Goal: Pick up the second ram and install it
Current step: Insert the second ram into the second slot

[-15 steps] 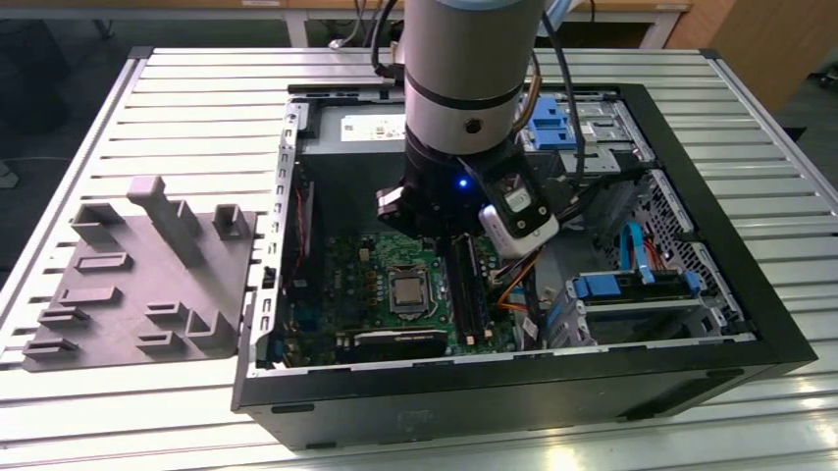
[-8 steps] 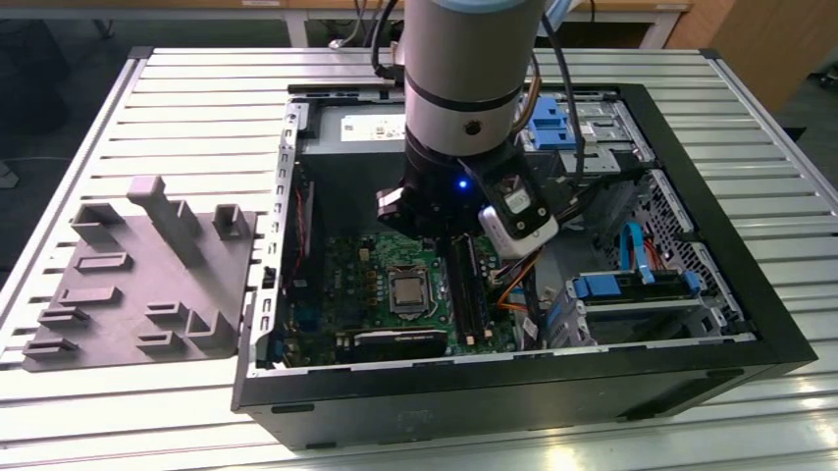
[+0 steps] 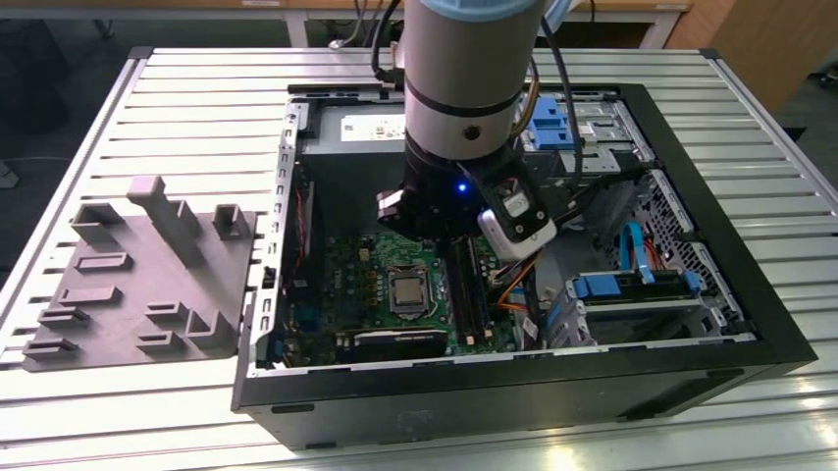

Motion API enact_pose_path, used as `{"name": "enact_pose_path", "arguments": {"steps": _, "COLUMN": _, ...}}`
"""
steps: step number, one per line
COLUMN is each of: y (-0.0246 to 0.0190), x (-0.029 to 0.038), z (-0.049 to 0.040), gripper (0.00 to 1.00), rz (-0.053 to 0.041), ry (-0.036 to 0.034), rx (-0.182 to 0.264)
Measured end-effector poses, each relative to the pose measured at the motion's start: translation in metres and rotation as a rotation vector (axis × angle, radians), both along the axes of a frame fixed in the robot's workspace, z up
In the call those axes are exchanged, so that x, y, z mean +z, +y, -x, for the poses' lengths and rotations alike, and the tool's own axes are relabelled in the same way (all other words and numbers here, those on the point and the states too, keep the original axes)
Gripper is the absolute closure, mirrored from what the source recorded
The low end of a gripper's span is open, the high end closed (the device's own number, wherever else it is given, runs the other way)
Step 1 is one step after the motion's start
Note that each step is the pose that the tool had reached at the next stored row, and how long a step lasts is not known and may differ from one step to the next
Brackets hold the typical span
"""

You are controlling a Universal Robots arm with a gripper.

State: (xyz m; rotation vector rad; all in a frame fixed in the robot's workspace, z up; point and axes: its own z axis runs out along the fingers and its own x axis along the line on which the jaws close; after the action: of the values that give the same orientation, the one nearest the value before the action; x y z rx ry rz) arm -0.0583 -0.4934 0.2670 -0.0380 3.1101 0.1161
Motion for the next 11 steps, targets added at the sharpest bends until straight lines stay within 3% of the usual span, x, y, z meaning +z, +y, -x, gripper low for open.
{"name": "enact_pose_path", "arguments": {"steps": 11, "y": 0.0, "x": -0.0021, "z": -0.001, "gripper": 0.89, "rz": -0.0005, "ry": 0.0, "rx": 0.0}}
